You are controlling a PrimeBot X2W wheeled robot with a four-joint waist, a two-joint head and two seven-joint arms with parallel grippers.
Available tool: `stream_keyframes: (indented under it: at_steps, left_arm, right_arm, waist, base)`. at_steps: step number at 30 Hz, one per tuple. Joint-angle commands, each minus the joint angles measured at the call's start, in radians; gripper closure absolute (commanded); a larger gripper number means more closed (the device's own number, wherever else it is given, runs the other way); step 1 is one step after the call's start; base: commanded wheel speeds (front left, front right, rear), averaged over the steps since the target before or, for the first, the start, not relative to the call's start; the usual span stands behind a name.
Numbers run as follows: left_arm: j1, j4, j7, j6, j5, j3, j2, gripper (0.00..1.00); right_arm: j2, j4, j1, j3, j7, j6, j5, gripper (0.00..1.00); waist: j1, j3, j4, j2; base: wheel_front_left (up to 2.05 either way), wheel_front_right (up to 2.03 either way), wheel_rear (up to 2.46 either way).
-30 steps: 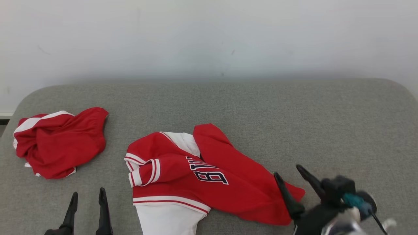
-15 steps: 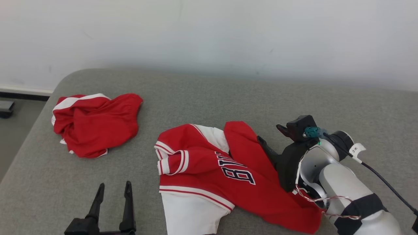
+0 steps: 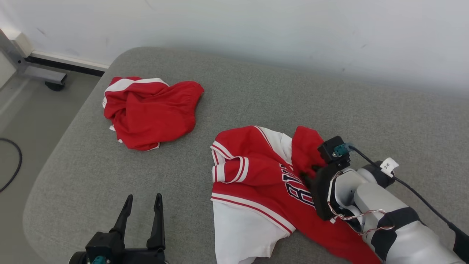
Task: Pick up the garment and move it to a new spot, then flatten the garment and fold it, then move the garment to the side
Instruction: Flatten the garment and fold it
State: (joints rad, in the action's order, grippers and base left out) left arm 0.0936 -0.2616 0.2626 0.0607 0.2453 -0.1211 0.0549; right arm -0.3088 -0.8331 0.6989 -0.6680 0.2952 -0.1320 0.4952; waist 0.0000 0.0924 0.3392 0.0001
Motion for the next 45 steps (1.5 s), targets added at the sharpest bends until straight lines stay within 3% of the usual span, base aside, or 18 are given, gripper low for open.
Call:
stream_keyframes:
  at_steps: [1,9,15,21,22,23,24,31,35,41,45]
  left_arm:
    - [0.016,0.000,0.003,-0.005,0.004,0.009,-0.005,0.00]
    - [0.003,0.009,0.003,-0.005,-0.006,0.030,-0.005,0.00]
    - [0.005,0.012,0.003,0.000,0.004,0.025,-0.005,0.00]
    - [0.020,0.007,0.003,0.000,0.013,0.016,-0.005,0.00]
    - [0.022,0.004,0.003,0.000,0.010,0.016,-0.005,0.00]
    - [0.023,0.003,0.003,-0.001,0.008,0.020,-0.005,0.00]
    - [0.021,0.002,0.003,0.000,0.004,0.024,-0.005,0.00]
    - [-0.014,0.005,0.003,0.004,-0.020,0.066,-0.005,0.00]
    - [-0.031,0.012,0.003,0.007,-0.032,0.085,-0.003,0.00]
    - [-0.054,0.024,0.003,0.013,-0.047,0.098,-0.003,0.00]
    - [-0.057,0.031,0.003,0.017,-0.050,0.107,-0.003,0.00]
  right_arm:
    - [-0.008,-0.008,0.030,-0.016,-0.022,0.003,0.017,1.00]
    - [-0.060,-0.038,0.118,0.055,-0.247,0.003,0.079,1.00]
    - [-0.132,-0.127,0.160,0.160,-0.306,0.003,0.105,1.00]
    - [-0.151,-0.250,0.206,0.240,-0.396,0.003,0.063,1.00]
    - [-0.135,-0.265,0.213,0.245,-0.418,0.003,0.056,0.76]
    - [-0.118,-0.280,0.215,0.245,-0.428,0.003,0.048,0.07]
    - [-0.104,-0.293,0.216,0.240,-0.434,0.003,0.039,0.00]
    - [-0.090,-0.278,0.187,0.239,-0.535,0.003,0.028,0.00]
    - [-0.126,-0.203,0.113,0.263,-0.558,0.003,0.044,0.00]
    - [-0.172,-0.024,-0.121,0.354,-0.560,0.003,0.064,0.00]
    - [-0.141,0.120,-0.353,0.465,-0.559,0.003,0.045,0.00]
  waist:
    - [0.0000,0.017,0.003,-0.0001]
    - [0.0000,0.014,-0.044,-0.0001]
    - [0.0000,0.033,-0.055,-0.0001]
    - [0.0000,0.048,-0.055,-0.0001]
    - [0.0000,0.048,-0.057,-0.0001]
    - [0.0000,0.048,-0.061,-0.0001]
    - [0.0000,0.046,-0.067,-0.0001]
    - [0.0000,0.007,-0.131,-0.0001]
    - [0.0000,-0.018,-0.170,-0.0001]
    - [0.0000,-0.029,-0.203,-0.0001]
    - [0.0000,-0.024,-0.224,-0.0001]
  base:
    - [0.00,0.00,0.00]
    - [0.00,0.00,0.00]
    - [0.00,0.00,0.00]
    - [0.00,0.00,0.00]
    - [0.00,0.00,0.00]
    - [0.00,0.00,0.00]
    - [0.00,0.00,0.00]
    - [0.00,0.00,0.00]
    - [0.00,0.00,0.00]
    - [0.00,0.00,0.00]
    - [0.00,0.00,0.00]
